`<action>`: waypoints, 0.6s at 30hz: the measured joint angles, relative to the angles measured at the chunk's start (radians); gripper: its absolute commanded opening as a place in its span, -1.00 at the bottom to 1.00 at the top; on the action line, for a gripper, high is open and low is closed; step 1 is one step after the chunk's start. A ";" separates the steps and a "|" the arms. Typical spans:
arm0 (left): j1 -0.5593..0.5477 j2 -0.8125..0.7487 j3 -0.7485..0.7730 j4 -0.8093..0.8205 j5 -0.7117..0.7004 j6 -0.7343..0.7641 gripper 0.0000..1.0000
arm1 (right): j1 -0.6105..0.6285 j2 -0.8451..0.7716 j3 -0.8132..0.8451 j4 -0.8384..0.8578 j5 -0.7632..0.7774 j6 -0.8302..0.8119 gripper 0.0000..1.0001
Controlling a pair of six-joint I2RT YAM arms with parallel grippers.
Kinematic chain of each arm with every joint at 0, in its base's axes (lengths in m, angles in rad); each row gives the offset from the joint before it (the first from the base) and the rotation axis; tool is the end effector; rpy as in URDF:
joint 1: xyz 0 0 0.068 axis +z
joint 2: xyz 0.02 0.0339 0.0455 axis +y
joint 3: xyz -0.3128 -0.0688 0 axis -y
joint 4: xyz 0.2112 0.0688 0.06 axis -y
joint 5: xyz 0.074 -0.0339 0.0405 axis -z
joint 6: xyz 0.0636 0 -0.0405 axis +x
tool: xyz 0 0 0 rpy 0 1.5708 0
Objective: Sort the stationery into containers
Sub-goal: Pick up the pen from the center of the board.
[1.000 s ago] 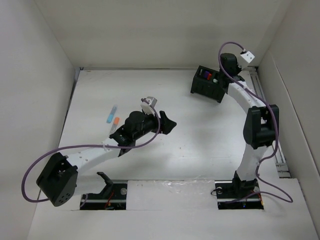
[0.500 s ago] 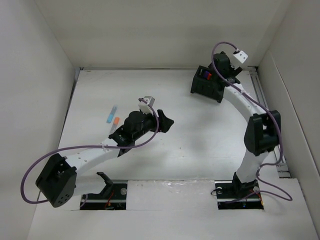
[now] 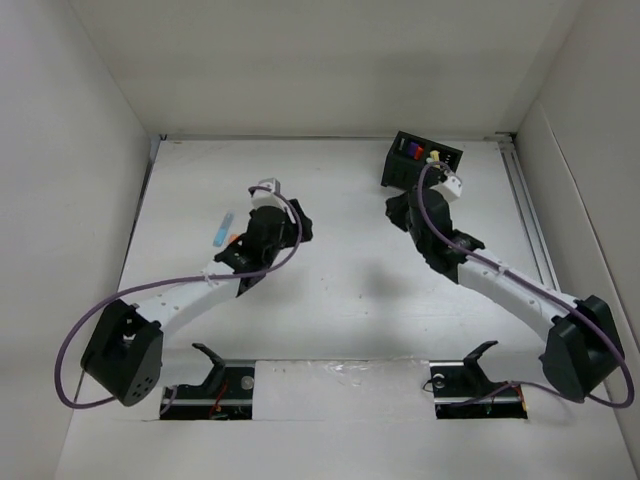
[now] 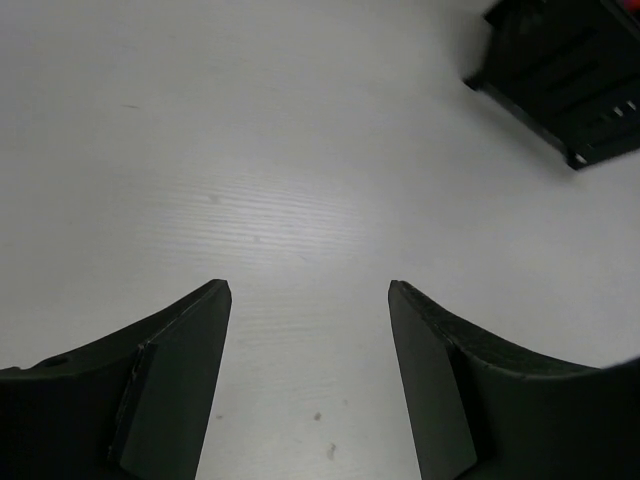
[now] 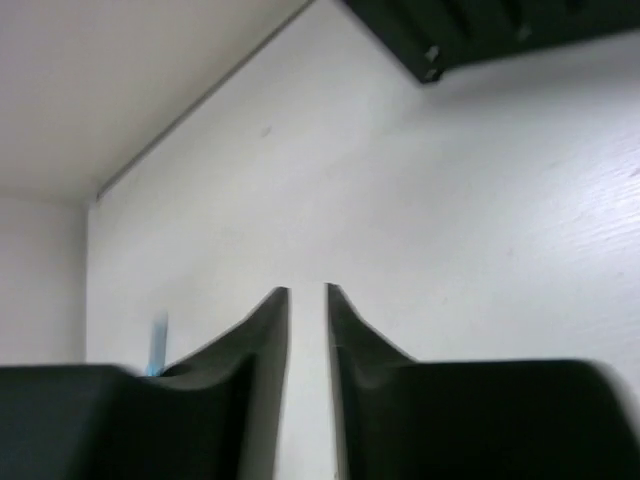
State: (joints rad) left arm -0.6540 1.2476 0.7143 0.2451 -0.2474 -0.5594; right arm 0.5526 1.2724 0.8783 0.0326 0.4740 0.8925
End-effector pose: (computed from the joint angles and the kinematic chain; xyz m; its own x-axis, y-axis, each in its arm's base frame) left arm 0.2183 -0.1477 0.3158 -0.4053 -0.3376 -0.8496 0.2223 0.8650 -0.4498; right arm 0.2436 0.1161 0.3406 -0.2696 0.6477 -0.7126 0.1694 0.7604 0.6270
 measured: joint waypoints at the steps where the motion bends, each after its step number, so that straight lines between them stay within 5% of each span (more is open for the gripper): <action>1: 0.041 0.007 0.014 -0.026 -0.009 -0.010 0.23 | 0.019 -0.002 -0.009 -0.008 -0.011 0.003 -0.26; 3: 0.122 0.017 0.031 -0.059 -0.022 -0.027 0.25 | 0.050 -0.011 -0.014 -0.014 -0.039 0.005 -0.07; 18: 0.518 0.126 0.041 -0.187 -0.045 -0.090 0.27 | 0.084 -0.005 -0.045 0.011 -0.139 0.015 -0.05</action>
State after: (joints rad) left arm -0.1364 1.3739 0.7551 0.0586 -0.2928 -0.6491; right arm 0.6365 1.2678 0.8337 0.0437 0.3347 0.9073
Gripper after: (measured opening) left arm 0.645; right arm 0.473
